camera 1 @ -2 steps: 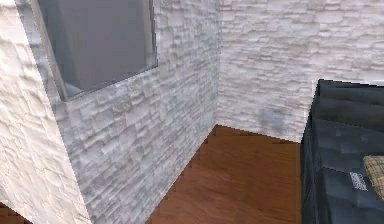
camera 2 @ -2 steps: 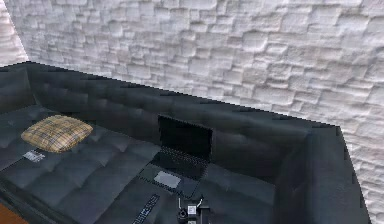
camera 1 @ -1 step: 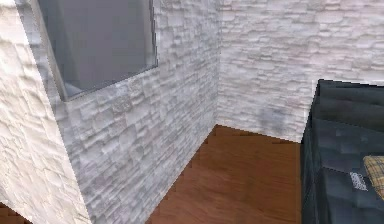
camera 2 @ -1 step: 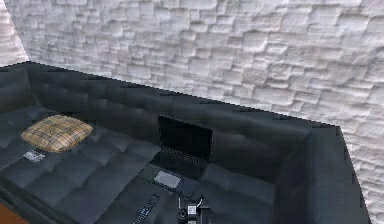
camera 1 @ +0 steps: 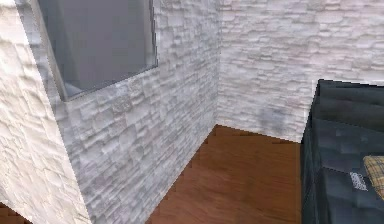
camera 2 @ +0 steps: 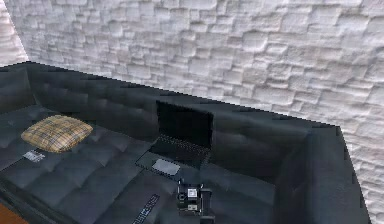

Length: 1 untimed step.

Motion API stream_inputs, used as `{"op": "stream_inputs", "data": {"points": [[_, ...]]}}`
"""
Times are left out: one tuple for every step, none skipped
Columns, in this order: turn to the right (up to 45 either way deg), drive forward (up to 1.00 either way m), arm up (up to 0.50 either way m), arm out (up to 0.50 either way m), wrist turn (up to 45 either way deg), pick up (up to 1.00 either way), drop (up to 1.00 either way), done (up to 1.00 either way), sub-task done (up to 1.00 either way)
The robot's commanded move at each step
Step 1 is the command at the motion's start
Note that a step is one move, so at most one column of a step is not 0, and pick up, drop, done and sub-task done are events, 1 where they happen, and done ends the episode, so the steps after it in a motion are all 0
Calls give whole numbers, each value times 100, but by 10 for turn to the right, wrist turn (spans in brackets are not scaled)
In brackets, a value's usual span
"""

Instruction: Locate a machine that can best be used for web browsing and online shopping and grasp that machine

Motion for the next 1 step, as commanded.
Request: {"op": "stream_inputs", "data": {"points": [[0, 0, 0, 0, 0, 0, 0, 100, 0]]}}
